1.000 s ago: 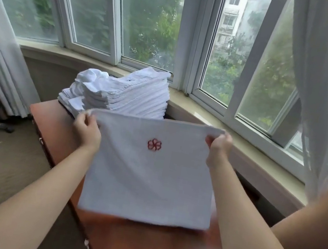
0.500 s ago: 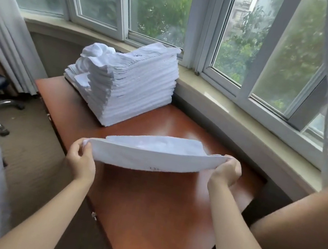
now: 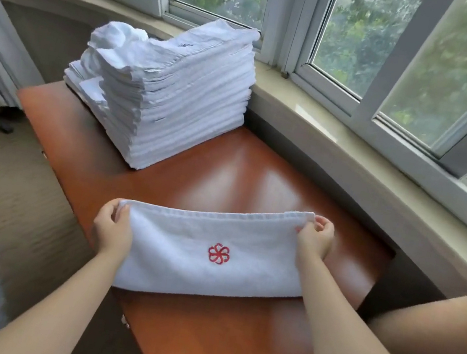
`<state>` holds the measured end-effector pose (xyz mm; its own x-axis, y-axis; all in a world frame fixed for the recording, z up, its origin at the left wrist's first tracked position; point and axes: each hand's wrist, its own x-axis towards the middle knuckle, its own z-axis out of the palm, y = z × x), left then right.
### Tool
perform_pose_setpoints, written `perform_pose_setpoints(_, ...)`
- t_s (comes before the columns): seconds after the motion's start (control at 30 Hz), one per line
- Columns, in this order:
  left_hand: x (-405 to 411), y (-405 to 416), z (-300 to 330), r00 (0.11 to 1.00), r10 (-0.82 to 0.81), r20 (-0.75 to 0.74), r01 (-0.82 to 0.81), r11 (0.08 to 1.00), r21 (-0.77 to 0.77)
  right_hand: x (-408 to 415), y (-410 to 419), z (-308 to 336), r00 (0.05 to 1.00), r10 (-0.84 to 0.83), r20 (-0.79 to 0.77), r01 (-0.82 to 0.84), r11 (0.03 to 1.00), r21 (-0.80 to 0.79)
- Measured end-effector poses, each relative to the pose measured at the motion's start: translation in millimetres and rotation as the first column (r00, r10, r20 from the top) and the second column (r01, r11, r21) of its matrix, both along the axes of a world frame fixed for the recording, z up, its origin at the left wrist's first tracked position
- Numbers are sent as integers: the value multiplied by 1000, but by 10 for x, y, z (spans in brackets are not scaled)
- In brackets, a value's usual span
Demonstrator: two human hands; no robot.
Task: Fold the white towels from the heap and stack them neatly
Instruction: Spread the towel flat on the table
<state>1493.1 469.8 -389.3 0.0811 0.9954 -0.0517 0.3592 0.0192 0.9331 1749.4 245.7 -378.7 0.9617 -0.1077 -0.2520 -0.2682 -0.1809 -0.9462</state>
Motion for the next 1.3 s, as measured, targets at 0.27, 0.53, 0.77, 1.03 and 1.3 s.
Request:
perform_pose_setpoints(0.27, 148, 384, -548, 856, -342, -387, 243, 928, -283, -19, 110, -489, 944, 189, -270, -297, 844, -446)
perform_pose_setpoints(0.53, 37, 218, -407, 788, -296, -540, 123, 935, -334, -167, -162, -346, 887, 197, -418, -441, 631, -638)
perform_pose_setpoints(0.77, -153, 50, -255, 801, -333, -498, 225, 938, -265, -384, -333, -238, 903, 264, -339, -427, 648, -631)
perform_pose_setpoints(1.03, 18, 235, -204, 765, -350, -541, 212, 929, -302, -349, -193, -263, 949, 206, -237, -314, 656, -687)
perform_pose_setpoints(1.3, 211, 304, -263, 824, -305, -478, 222, 949, -224, -169, 26, -333, 950, 155, -272, -304, 662, -685)
